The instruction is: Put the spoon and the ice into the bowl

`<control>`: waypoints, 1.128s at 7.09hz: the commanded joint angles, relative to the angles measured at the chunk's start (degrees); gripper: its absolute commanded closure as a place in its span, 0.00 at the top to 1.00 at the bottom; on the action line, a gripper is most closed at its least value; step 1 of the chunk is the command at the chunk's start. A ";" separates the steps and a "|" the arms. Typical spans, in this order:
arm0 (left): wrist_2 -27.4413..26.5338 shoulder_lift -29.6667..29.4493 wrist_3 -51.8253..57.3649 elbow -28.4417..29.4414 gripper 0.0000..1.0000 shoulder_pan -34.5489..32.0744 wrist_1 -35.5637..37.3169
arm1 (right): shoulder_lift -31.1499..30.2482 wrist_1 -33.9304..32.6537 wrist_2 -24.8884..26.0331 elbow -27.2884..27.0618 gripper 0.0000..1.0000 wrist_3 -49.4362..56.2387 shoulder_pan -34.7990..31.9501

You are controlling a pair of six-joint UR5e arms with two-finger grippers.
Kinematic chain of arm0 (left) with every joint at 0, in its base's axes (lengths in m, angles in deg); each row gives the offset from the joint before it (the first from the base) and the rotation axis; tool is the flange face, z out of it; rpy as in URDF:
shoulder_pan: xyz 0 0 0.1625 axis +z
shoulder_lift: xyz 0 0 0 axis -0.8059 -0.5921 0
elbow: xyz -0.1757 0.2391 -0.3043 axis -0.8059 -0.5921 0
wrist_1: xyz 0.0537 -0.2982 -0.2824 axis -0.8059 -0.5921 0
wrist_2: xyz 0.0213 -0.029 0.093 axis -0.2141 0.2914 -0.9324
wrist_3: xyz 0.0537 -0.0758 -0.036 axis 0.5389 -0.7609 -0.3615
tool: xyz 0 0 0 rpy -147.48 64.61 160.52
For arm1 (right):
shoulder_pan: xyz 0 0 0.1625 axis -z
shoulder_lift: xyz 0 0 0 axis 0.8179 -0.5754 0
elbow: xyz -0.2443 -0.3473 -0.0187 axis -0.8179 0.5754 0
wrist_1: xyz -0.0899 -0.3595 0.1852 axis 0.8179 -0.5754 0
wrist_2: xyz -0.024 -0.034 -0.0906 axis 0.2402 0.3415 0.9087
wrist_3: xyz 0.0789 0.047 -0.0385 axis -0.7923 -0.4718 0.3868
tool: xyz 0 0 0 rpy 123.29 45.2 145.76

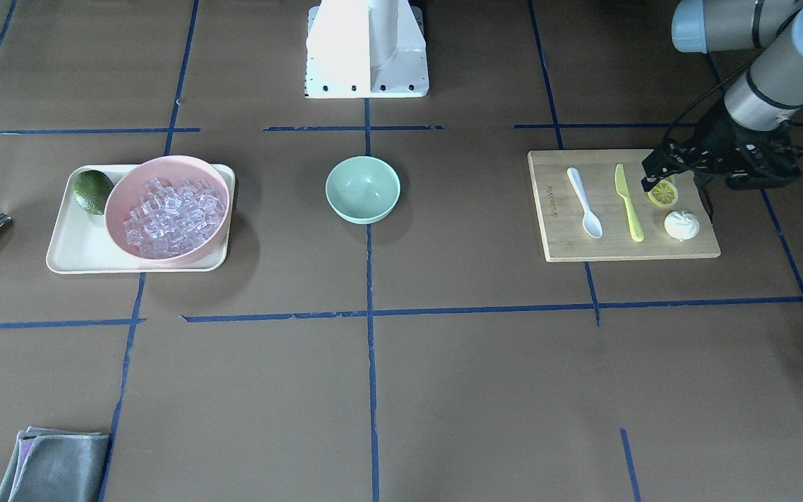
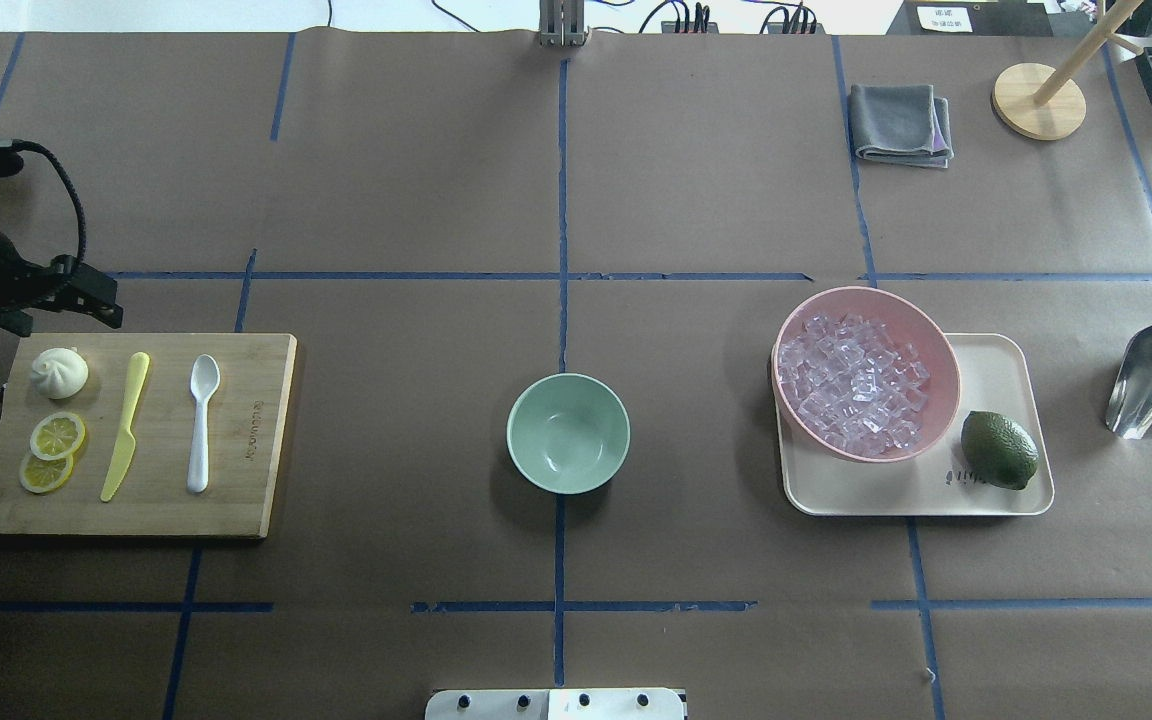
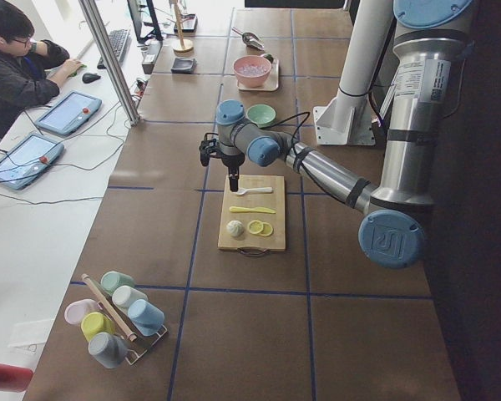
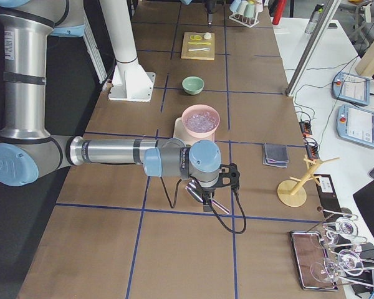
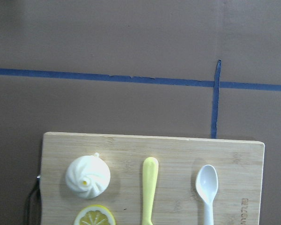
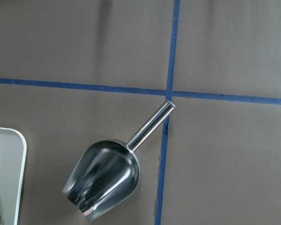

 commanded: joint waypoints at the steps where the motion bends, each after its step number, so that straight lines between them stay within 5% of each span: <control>1: -6.72 -0.11 -11.47 0.07 1.00 7.87 -5.00 | -0.72 0.06 -0.13 -0.13 1.00 -0.36 0.00; 4: -14.47 0.07 -14.94 2.44 1.00 14.66 -7.04 | 1.12 -0.56 -0.47 -0.57 1.00 -1.24 0.35; 8: -15.28 -0.46 -17.14 8.32 0.97 17.13 -13.54 | 1.12 -0.12 -0.39 -0.30 1.00 -3.42 0.70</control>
